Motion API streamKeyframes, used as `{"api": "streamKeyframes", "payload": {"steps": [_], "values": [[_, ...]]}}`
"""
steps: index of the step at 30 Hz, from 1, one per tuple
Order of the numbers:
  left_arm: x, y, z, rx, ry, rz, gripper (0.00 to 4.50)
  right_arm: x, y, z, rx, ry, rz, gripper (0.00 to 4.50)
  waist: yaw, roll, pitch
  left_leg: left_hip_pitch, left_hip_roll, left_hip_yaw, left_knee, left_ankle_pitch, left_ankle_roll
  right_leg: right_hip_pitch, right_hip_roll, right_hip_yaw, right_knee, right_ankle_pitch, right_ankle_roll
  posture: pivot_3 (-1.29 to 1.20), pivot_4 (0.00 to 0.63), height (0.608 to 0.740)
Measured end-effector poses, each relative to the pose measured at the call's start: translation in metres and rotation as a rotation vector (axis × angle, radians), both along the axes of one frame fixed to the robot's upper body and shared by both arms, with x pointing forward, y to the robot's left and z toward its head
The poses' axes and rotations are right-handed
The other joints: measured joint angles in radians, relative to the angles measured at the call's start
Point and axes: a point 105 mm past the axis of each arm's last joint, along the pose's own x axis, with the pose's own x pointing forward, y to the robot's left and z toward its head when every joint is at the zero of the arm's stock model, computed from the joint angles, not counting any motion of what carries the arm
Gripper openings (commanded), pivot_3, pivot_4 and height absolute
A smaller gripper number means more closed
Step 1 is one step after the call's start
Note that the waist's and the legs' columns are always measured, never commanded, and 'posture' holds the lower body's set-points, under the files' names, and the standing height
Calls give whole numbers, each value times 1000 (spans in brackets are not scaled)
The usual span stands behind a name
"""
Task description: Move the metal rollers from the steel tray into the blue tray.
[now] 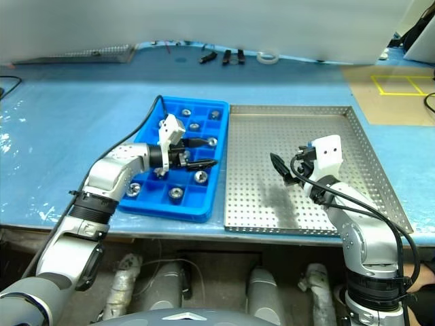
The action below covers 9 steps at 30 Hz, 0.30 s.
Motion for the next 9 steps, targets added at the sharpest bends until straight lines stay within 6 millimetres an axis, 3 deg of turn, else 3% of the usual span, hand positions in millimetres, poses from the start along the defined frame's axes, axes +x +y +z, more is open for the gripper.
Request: {"api": "streamKeyframes", "payload": {"steps": [9], "values": [[0,0,0,0,0,0,4500,1,1,2,5,-7,2,4483,0,0,0,0,0,0,-3,0,0,0,0,0,-4,0,0,-204,150,740]]}}
